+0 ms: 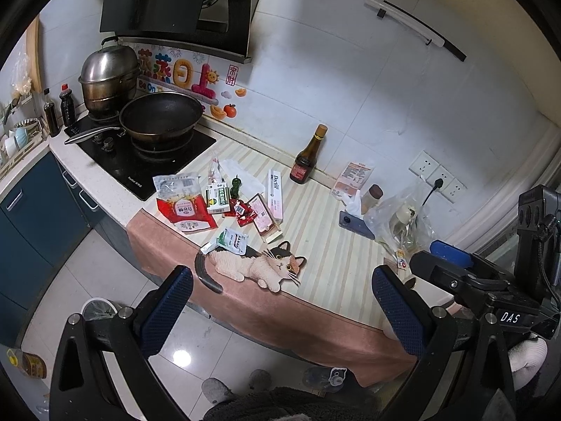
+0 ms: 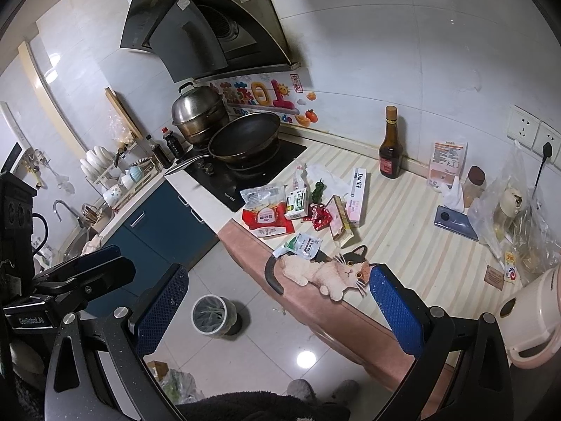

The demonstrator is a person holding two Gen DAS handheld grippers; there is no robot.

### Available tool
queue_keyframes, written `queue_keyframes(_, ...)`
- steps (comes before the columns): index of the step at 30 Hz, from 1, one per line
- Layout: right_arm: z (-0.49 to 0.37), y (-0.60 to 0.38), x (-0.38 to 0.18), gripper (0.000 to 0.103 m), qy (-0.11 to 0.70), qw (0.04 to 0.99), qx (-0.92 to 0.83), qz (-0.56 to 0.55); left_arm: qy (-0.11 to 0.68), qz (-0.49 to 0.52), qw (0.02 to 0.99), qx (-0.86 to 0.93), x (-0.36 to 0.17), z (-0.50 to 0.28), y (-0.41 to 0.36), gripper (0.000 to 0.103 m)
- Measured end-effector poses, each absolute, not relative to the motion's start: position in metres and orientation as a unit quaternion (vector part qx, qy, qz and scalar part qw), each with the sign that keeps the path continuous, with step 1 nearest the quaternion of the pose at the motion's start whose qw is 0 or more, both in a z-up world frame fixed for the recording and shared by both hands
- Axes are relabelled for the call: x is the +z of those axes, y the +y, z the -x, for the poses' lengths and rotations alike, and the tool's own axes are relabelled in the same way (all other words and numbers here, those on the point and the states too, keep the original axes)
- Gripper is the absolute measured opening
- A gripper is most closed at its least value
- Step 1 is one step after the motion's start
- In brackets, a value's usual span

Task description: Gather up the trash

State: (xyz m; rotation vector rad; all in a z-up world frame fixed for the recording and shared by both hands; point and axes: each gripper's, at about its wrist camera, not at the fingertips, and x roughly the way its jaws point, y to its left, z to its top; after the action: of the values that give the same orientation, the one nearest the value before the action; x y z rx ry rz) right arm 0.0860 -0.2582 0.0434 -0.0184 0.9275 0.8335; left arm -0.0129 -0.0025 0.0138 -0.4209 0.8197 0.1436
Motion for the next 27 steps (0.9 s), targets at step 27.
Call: queue_keyframes(27, -0.08, -0.242, 0.045, 0.103, 0.431, 0.83, 0.354, 0.001, 0.388, 0.126, 0.894, 0.184, 0.013, 0.005, 0.004, 0.103)
